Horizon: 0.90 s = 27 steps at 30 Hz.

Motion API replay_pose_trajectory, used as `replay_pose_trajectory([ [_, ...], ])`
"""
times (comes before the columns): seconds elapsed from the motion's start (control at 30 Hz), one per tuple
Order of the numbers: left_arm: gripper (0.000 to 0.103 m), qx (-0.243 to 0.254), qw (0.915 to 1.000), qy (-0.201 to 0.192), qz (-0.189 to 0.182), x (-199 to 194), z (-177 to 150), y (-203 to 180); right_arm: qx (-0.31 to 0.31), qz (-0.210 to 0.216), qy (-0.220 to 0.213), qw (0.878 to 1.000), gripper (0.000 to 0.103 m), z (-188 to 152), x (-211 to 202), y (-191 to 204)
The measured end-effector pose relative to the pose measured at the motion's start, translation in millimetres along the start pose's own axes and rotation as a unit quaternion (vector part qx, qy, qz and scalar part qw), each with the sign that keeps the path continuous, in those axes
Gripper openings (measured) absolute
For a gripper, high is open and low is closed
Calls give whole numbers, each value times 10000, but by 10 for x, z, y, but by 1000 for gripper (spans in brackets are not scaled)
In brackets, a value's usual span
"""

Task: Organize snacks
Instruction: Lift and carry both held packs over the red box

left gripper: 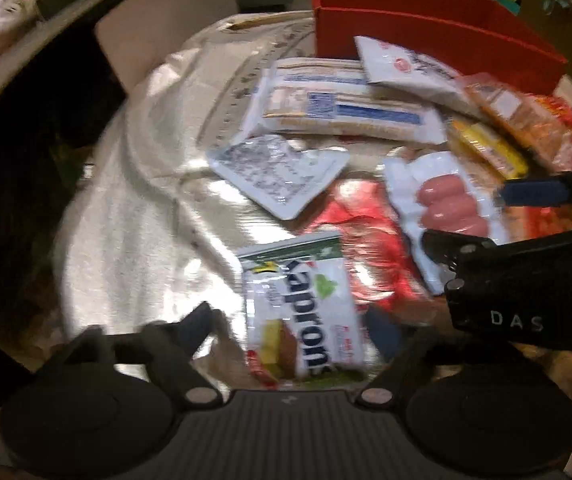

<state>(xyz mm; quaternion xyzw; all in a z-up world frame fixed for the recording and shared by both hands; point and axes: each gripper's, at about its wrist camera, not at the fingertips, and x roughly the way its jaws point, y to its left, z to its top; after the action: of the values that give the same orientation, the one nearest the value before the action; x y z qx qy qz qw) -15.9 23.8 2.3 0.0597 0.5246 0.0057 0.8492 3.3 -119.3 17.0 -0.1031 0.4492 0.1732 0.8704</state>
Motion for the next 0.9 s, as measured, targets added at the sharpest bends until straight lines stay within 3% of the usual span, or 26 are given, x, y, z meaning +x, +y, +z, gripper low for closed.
replay_pose_trajectory([
  [0.07,100,-193,9998,-21,90,41,-32,44,74,-11,-113,9999,96,-36,35,-22],
  [0.13,100,-383,9992,-64,-55,63,-74,133,-38,-85,22,10000,93,-1,43,-3],
  [0.17,100,-542,9984,-61,-163,76,-99,184,-61,-85,36,9999,88,9,31,3],
  [0.2,100,-642,9976,-69,-240,81,-115,219,-95,-19,-11,10000,75,4,-3,15],
  [0.23,100,-545,9982,-63,-234,77,-120,200,-207,4,-28,9998,69,7,-32,44],
  [0.3,99,-493,9984,2,-277,65,-128,188,-332,19,24,9994,65,1,-57,64],
  [0.37,92,-460,9985,-10,-299,29,-134,163,-239,84,71,9997,64,-6,-93,35],
  [0.43,65,-399,9985,-126,-359,-39,-124,139,-227,25,55,9997,63,-30,-154,2],
  [0.5,52,-389,9983,-196,-377,-77,-93,135,-192,-28,-9,9998,62,-44,-234,-46],
  [0.7,51,-569,9966,-201,-559,-94,-92,186,38,-24,-175,9998,62,-45,-422,-176],
  [0.9,51,-713,9932,-522,-757,-302,-89,212,108,-11,-384,9992,62,-6,-572,-205],
])
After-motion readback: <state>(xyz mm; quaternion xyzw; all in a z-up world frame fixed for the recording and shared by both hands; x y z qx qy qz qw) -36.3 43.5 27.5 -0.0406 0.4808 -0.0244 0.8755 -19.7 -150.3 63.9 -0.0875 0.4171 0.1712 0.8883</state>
